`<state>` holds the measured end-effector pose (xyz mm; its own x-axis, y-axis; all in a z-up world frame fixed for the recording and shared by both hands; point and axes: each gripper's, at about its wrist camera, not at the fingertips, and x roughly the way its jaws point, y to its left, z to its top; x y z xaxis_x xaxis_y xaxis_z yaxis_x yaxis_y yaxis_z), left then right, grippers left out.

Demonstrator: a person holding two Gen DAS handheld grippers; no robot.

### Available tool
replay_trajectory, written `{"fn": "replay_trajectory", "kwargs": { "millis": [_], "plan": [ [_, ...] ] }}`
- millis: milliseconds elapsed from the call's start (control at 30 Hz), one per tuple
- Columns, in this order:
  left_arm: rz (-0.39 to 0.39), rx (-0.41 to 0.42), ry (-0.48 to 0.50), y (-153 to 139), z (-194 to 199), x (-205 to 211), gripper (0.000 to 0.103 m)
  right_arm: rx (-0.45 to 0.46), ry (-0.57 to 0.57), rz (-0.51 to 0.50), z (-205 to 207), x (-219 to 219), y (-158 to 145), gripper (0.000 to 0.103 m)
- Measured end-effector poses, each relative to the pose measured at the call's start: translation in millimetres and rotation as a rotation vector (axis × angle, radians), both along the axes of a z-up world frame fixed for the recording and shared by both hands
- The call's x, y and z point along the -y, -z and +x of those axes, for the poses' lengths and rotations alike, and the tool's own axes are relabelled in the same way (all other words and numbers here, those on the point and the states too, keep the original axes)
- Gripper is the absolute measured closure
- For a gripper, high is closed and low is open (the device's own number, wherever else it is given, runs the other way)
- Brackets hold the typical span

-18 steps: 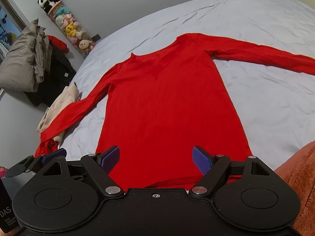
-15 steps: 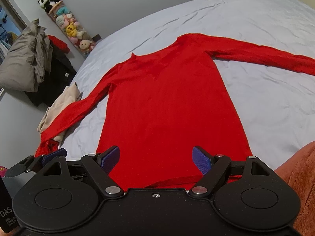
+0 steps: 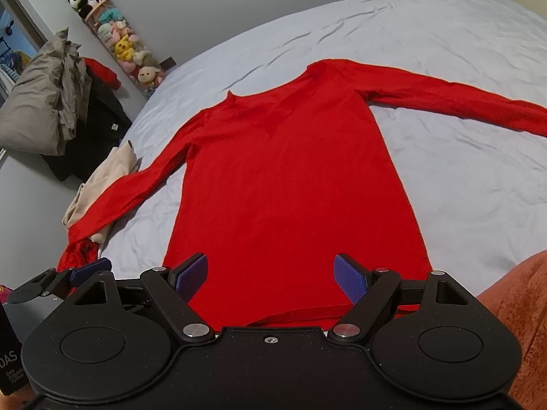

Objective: Fold clothes

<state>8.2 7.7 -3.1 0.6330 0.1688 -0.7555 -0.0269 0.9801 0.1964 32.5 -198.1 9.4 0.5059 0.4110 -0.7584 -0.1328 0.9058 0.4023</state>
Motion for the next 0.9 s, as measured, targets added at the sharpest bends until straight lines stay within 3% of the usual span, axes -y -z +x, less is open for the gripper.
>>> {"fn": "replay_trajectory", "kwargs": {
  "millis": [300, 433, 600, 833, 900],
  "plan": [
    [-0.015, -0.021, 0.009, 0, 9, -9, 0.021, -0.023, -0.024, -0.008, 11, 5, 2, 0.024],
    [-0.047, -0.034, -0.050, 4, 14, -31, 0.021, -0.049, -0.038, -0.012, 20, 9, 7, 0.024],
    [-0.124, -0.055, -0.090, 3, 22, -63, 0.021, -0.043, -0.075, -0.095, 31, 18, 6, 0.024],
    [-0.167, -0.120, -0.097, -3, 42, -118, 0.021, -0.058, -0.063, -0.137, 68, 52, -4, 0.024],
    [-0.143, -0.120, -0.105, -5, 46, -135, 0.022, -0.052, -0.053, -0.163, 79, 65, -8, 0.024]
  ]
}}
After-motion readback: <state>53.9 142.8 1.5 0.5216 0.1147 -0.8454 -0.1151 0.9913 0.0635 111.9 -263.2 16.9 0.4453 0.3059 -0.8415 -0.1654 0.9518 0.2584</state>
